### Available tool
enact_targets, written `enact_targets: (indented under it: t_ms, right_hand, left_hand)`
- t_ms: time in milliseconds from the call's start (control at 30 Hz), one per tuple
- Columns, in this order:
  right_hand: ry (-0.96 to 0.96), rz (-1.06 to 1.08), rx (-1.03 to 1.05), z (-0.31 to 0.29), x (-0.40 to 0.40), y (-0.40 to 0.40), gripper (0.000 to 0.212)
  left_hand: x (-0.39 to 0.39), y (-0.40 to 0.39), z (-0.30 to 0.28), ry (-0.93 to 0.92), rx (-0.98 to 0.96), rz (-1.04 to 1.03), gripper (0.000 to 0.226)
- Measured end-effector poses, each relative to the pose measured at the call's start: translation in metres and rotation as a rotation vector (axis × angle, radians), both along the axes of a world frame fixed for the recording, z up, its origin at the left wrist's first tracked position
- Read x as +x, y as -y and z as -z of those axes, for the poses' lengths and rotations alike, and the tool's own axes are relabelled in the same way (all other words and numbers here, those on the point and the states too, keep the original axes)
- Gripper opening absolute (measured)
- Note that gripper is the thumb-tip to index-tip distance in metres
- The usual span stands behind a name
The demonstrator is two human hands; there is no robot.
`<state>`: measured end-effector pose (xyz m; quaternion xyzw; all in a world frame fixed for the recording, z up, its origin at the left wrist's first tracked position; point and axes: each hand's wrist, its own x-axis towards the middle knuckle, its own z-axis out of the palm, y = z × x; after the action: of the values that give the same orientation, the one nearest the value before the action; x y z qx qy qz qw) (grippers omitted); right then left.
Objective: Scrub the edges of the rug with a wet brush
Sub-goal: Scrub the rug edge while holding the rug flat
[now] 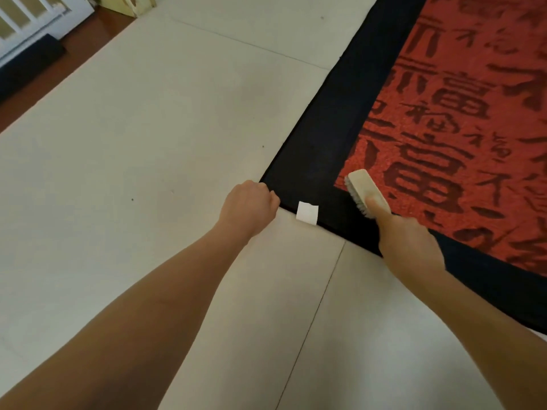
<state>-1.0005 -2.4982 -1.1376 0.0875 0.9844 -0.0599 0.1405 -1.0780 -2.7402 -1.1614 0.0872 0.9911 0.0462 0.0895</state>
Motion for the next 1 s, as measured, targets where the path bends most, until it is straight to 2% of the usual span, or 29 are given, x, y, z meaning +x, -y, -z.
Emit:
enact_targets:
  t_ms: [100, 200, 267, 333, 400, 467, 567, 633, 733, 900, 1000]
  right_hand:
    - [0.011, 0.031, -0.075, -0.008, -0.017, 0.049, 0.058]
    - [0.061, -0.198, -0.165, 0.002, -0.033, 0.117, 0.055]
    - [0.047, -0.299, -0.174, 0.009, -0.041, 0.108, 0.06]
    - [0.055, -0.3, -0.112, 0.01, -0.039, 0.062, 0.063]
    - [0.014, -0.164, -0.054, 0.011, -0.026, 0.018, 0.06]
    - [-0.034, -0.024, -0.053, 0.013, -0.01, 0.008, 0.062]
    - [-0.064, 0.102, -0.24, 0.021, -0.007, 0.044, 0.06]
    - [-0.092, 0.172, -0.341, 0.024, -0.012, 0.062, 0.062]
    - [-0.081, 0.199, -0.372, 0.022, -0.028, 0.082, 0.066]
    - [-0.044, -0.021, -0.356, 0.011, -0.076, 0.12, 0.058]
    - [-0.017, -0.101, -0.224, 0.014, -0.065, 0.094, 0.063]
  left_hand:
    - [0.003, -0.006, -0.003, -0.032, -0.015, 0.016, 0.047]
    - [0.004, -0.004, -0.006, -0.061, -0.072, 0.085, 0.045]
    - [0.002, 0.002, -0.004, -0.056, -0.083, 0.08, 0.043]
    - [-0.002, 0.003, -0.002, -0.052, -0.075, 0.027, 0.046]
    - [-0.011, 0.002, -0.004, -0.049, 0.069, -0.105, 0.049]
    - [-0.03, -0.001, -0.006, -0.008, 0.313, -0.31, 0.039]
    - [-0.058, -0.008, 0.001, 0.097, 0.437, -0.499, 0.028]
    - [-0.071, -0.011, 0.009, 0.187, 0.43, -0.534, 0.032]
    - [-0.081, -0.006, 0.013, 0.287, 0.406, -0.589, 0.04]
    - [-0.094, -0.004, 0.006, 0.381, 0.343, -0.568, 0.031]
    - [-0.101, -0.008, 0.001, 0.361, 0.3, -0.518, 0.022]
